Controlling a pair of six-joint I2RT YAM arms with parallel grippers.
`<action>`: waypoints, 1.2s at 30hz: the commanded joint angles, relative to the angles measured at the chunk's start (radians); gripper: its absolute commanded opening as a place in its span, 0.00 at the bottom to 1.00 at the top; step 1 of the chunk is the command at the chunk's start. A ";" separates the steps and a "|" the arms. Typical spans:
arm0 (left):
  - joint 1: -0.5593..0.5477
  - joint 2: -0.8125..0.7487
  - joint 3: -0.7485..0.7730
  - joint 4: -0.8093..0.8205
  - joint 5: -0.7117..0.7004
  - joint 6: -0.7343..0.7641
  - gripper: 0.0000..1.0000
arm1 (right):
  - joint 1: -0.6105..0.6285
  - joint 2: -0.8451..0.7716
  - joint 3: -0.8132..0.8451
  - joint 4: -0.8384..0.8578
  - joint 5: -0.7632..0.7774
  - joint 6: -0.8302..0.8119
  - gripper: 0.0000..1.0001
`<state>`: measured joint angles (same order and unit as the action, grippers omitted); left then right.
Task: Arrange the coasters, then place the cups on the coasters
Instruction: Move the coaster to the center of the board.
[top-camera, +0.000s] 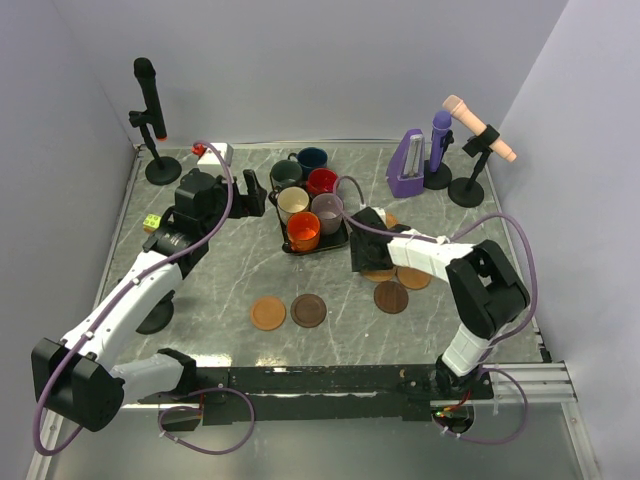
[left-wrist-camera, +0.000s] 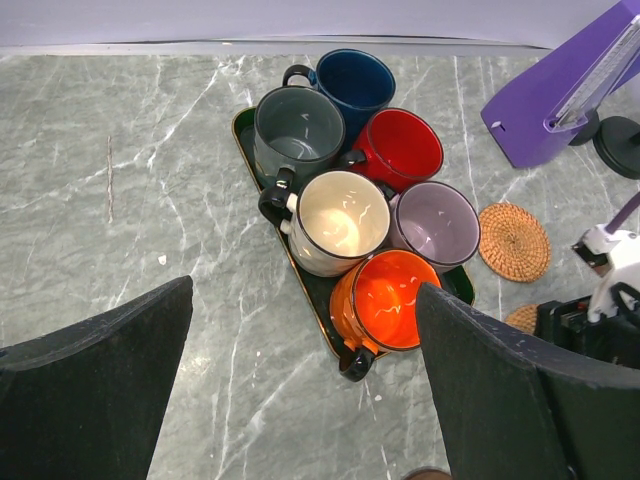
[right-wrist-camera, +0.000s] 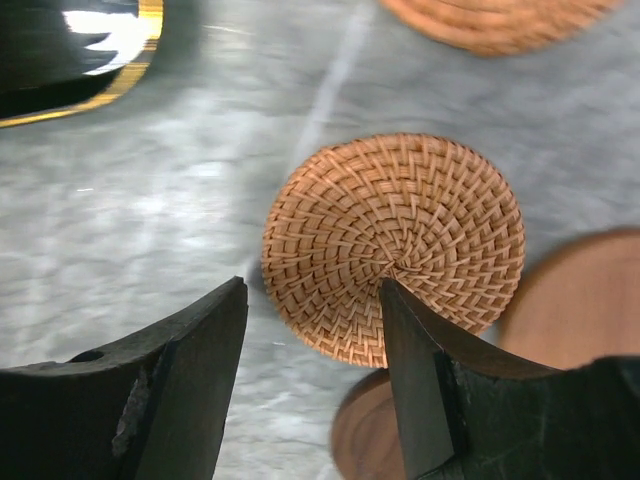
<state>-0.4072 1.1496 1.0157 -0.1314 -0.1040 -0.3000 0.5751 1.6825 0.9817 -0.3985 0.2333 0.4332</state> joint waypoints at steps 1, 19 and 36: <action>-0.004 -0.004 0.015 0.039 -0.008 0.007 0.97 | -0.055 -0.056 -0.031 -0.068 0.029 0.024 0.63; -0.005 0.005 0.007 0.044 -0.026 0.012 0.96 | -0.288 -0.035 0.023 -0.066 -0.029 -0.066 0.64; -0.013 0.004 0.009 0.044 -0.010 0.006 0.97 | -0.304 -0.245 -0.037 -0.137 -0.037 -0.051 0.87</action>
<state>-0.4122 1.1587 1.0157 -0.1215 -0.1131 -0.3000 0.2741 1.5085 0.9936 -0.4961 0.1741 0.3496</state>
